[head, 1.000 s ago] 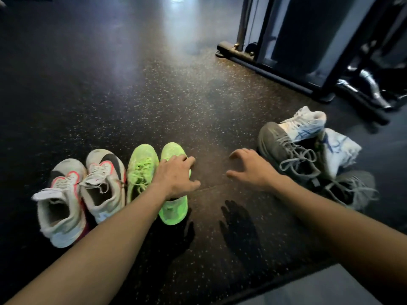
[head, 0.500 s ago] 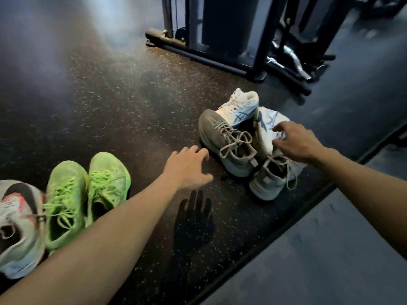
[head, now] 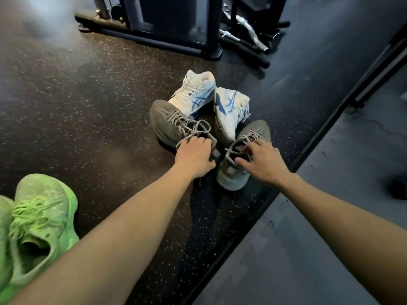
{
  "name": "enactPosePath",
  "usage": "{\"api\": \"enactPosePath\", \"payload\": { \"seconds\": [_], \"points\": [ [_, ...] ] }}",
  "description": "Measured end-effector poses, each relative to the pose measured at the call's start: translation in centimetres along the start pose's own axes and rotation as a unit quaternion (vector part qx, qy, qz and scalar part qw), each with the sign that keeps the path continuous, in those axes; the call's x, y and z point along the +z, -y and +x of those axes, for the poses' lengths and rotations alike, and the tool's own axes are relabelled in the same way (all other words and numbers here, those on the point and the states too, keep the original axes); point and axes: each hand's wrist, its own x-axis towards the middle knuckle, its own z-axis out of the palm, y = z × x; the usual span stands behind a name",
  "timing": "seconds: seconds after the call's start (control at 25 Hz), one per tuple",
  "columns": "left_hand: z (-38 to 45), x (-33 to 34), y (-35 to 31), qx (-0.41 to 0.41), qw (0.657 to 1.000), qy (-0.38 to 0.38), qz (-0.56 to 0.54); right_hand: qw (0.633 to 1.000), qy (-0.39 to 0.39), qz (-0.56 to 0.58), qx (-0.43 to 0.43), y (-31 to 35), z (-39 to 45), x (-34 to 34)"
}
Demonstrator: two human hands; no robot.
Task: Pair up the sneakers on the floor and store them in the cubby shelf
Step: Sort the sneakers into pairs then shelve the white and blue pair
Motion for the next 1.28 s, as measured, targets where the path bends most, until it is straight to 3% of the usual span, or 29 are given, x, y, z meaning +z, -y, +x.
{"api": "enactPosePath", "payload": {
  "seconds": [0.16, 0.32, 0.6, 1.04, 1.28],
  "points": [
    [0.6, 1.7, -0.4, -0.03, 0.999, 0.007, 0.018, 0.999, 0.013, 0.001, -0.038, 1.5, -0.7, 1.8],
    [1.0, 2.0, -0.3, -0.09, 0.996, 0.002, 0.0, 0.997, 0.07, -0.014, -0.01, 2.2, -0.6, 3.4],
    [-2.4, 1.2, 1.4, -0.118, 0.992, 0.016, -0.045, 0.998, -0.007, 0.054, 0.015, 1.9, -2.1, 3.5],
    [-12.0, -1.3, 7.5, -0.156, 0.986, 0.036, -0.034, 0.995, -0.064, 0.028, -0.073, 4.3, -3.5, 1.5],
    [-17.6, -1.6, 10.5, -0.186, 0.981, 0.054, -0.022, 0.978, -0.019, 0.0, -0.21, 10.6, -3.5, 2.1]
  ]
}}
